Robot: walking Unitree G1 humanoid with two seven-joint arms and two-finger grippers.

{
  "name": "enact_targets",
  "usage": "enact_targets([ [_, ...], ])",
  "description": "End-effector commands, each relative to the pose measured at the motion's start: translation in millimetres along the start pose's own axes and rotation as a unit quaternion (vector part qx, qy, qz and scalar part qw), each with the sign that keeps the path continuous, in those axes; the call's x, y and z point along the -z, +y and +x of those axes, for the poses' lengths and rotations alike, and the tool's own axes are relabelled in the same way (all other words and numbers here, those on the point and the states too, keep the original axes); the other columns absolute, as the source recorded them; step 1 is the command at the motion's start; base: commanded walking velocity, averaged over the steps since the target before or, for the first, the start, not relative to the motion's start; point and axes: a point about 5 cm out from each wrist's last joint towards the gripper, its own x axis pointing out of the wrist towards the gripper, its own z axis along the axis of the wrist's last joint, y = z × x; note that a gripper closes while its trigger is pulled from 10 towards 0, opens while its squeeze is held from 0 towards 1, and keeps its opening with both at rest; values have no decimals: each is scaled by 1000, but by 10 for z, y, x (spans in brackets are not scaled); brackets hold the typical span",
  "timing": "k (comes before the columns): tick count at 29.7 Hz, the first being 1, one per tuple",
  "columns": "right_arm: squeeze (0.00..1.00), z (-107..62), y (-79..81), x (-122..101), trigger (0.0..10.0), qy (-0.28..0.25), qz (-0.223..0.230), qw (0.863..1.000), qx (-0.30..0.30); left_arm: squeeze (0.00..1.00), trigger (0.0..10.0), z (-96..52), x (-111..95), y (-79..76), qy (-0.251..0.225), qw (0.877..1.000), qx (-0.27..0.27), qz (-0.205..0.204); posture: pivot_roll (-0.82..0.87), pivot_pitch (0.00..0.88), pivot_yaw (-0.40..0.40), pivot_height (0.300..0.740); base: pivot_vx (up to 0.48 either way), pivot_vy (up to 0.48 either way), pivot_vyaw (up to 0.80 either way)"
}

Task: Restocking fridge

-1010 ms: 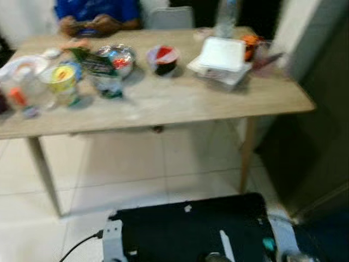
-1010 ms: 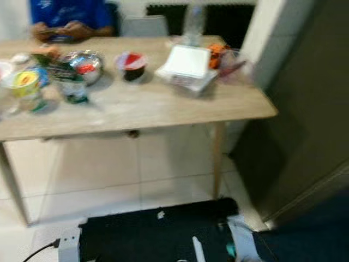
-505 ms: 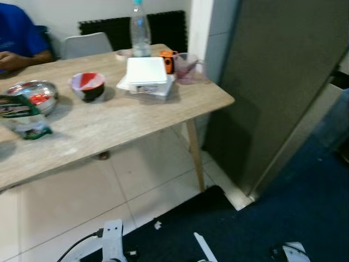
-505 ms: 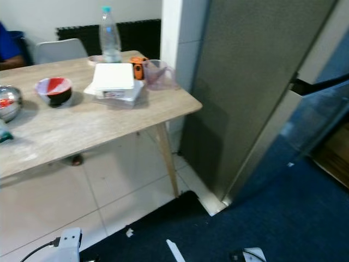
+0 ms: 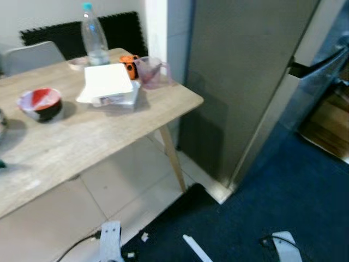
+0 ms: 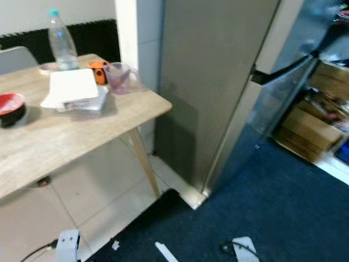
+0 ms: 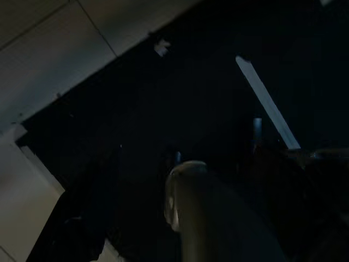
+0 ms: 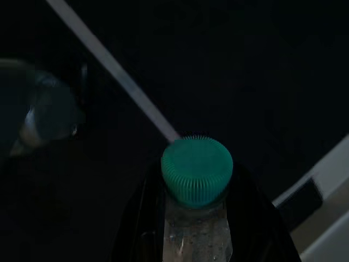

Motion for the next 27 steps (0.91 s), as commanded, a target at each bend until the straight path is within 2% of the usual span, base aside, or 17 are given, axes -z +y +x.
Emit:
enact_targets([
  [1, 0, -3, -4, 24, 10000, 3, -26, 1000, 2, 0, 10000, 1, 10, -7, 4, 1000, 1, -6, 6, 37, -26, 740, 0, 0, 0],
  [12, 0, 3, 51, -8, 10000, -2, -41, 999, -12, 0, 10000, 14, 4, -62, 6, 1000, 10, -9, -1, 27, -28, 740, 0, -399, 0],
  [27, 0, 4, 100, 5, 10000, -3, -38, 999, -22, 0, 10000, 16, 8, -77, 9, 1000, 15, -5, -6, 25, -19, 740, 0, -445, 0],
])
